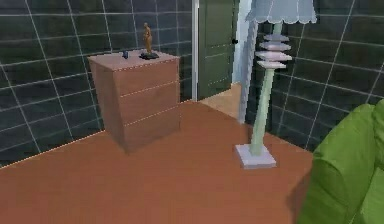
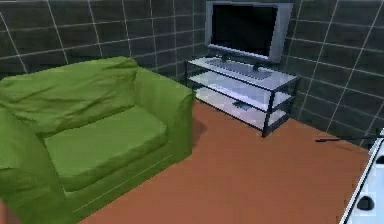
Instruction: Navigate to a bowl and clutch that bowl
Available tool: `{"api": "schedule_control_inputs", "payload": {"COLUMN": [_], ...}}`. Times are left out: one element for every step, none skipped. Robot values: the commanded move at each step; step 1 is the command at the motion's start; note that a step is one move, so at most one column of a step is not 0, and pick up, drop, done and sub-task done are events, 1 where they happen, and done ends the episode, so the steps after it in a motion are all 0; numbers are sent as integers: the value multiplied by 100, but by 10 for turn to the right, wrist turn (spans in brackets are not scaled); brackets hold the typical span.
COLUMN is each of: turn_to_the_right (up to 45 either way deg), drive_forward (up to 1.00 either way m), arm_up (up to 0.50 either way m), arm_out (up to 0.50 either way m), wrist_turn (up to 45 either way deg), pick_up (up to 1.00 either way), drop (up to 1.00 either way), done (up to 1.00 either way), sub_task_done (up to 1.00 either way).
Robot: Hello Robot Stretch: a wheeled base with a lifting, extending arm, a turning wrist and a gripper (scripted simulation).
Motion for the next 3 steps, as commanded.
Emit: {"api": "schedule_control_inputs", "payload": {"turn_to_the_right": [30,0,-30], "drive_forward": [0,100,0], "arm_up": [0,0,0], "arm_out": [0,0,0], "wrist_turn": [0,0,0], "pick_up": [0,0,0], "drop": [0,0,0], "done": [0,0,0], "sub_task_done": [0,0,0]}}
